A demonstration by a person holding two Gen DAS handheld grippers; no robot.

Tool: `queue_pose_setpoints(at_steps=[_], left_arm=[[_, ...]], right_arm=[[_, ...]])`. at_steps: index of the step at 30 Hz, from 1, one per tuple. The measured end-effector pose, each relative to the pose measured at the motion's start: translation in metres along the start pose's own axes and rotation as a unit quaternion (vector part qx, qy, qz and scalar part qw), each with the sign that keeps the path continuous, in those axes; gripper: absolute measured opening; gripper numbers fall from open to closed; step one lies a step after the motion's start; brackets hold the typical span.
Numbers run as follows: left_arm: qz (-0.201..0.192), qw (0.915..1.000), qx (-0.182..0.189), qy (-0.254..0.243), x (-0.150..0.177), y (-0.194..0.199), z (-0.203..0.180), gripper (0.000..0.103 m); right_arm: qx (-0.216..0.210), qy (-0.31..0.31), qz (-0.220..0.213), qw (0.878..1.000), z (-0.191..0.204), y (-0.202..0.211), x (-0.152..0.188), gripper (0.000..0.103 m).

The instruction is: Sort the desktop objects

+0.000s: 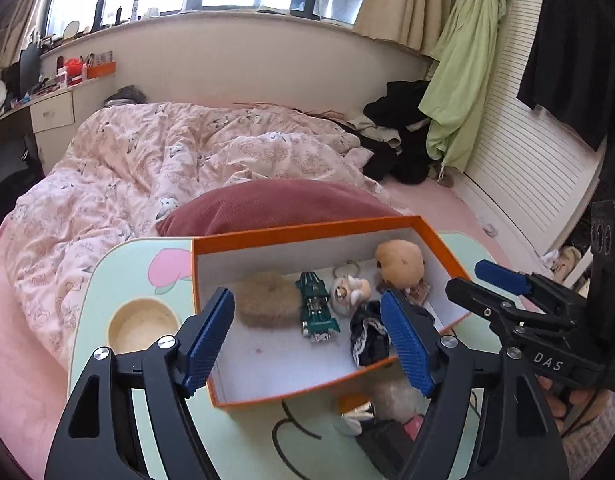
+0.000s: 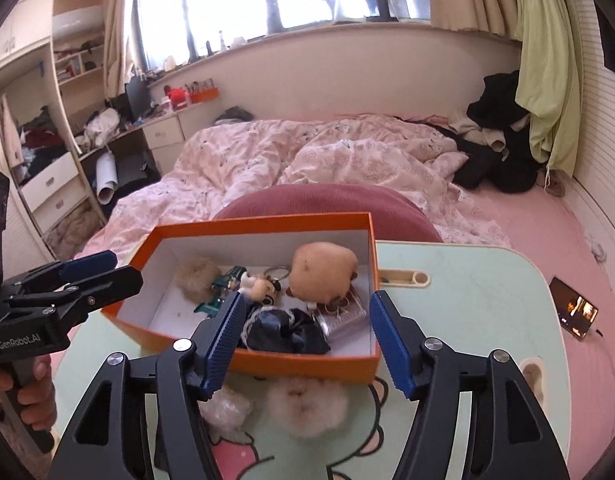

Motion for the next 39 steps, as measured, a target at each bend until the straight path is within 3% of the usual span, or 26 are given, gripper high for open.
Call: queue_pose_setpoints(at_steps=[4, 10, 13, 15, 17, 20, 25, 35, 37, 39], left_arm=[[0.027, 0.9995, 0.014, -0.012, 0.037, 0.012, -0.016, 0.081], [0.071, 0.9973, 0.008, 0.014, 0.092, 0.004, -0.019, 0.081], [0.097, 0.995, 0.006, 0.024, 0.106, -0.008, -0.017, 0.081], [0.098, 0.9951, -0.014, 0.002, 0.107, -0.011, -0.023, 0.081], [0.103, 0.9943, -0.027, -0.012, 0.11, -0.014, -0.027, 0.083], [0.111, 0.9906, -0.056, -0.057, 0.118, -0.021, -0.036, 0.103], [0.086, 0.9925, -0.033, -0.08, 0.125, -0.024, -0.033, 0.103], [0.081, 0.993, -0.041, -0.075, 0.126, -0.026, -0.027, 0.103], [0.067, 0.9934, -0.054, -0.076, 0.123, -0.018, -0.025, 0.102], [0.035, 0.9956, -0.033, -0.081, 0.117, -0.004, -0.031, 0.102]], right_arm=[[0.014, 0.006, 0.009, 1.0, -0.009, 0.024, 0.035, 0.074], [0.04, 0.019, 0.052, 0.998, -0.015, 0.03, 0.087, 0.074], [0.059, 0.036, 0.063, 0.996, -0.014, 0.023, 0.103, 0.074], [0.064, 0.046, 0.083, 0.993, -0.011, 0.014, 0.112, 0.076], [0.072, 0.057, 0.091, 0.992, -0.009, 0.011, 0.116, 0.1], [0.064, 0.058, 0.095, 0.992, -0.011, 0.012, 0.115, 0.103], [0.062, 0.058, 0.09, 0.992, -0.014, 0.019, 0.114, 0.103], [0.061, 0.059, 0.088, 0.993, -0.015, 0.022, 0.117, 0.103], [0.061, 0.06, 0.088, 0.992, -0.014, 0.021, 0.117, 0.103], [0.061, 0.06, 0.088, 0.992, -0.015, 0.02, 0.117, 0.103]])
Point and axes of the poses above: each gripper's, at about its wrist camera, not at the fingertips, and y roughly against the way its jaws point, z to its left, x to its underside, the point moved 2 cm from there along -y, roughly the way its jaws point, and after that the axes turned 12 degrees about x, right-handed, at the moved point
